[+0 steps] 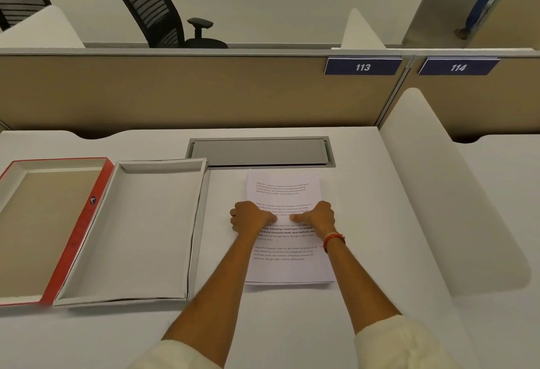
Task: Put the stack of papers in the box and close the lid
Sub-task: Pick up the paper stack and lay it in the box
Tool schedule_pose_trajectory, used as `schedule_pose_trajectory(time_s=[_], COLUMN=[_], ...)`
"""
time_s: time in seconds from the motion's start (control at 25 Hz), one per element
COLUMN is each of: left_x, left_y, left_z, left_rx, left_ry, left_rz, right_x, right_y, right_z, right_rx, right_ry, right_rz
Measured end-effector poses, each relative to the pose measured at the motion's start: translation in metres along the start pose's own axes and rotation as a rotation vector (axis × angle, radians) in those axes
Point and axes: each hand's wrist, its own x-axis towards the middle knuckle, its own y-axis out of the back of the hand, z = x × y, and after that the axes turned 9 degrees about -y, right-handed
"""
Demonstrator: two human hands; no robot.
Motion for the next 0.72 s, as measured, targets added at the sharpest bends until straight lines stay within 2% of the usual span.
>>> schedule_pose_trajectory(time_s=[0.2, 0.48, 0.72], left_x=[0.005, 0.006, -0.007], left_y=[-0.003, -0.002, 0.003], left_z=[-0.012, -0.012, -0.007], left_rx=[-0.084, -0.222, -0.257], left_ry=[-0.06, -0.066, -0.151], left_rz=[-0.013, 0.015, 0.054], right_x=[0.003, -0.003, -0.014], right_y=[0.012, -0.005, -0.006], right_z=[0.005, 0.001, -0.001], right_rx=[0.046, -0.062, 0.031], right_ry=[0.045, -0.099, -0.022], right_rz=[-0.011, 0.083, 0.113])
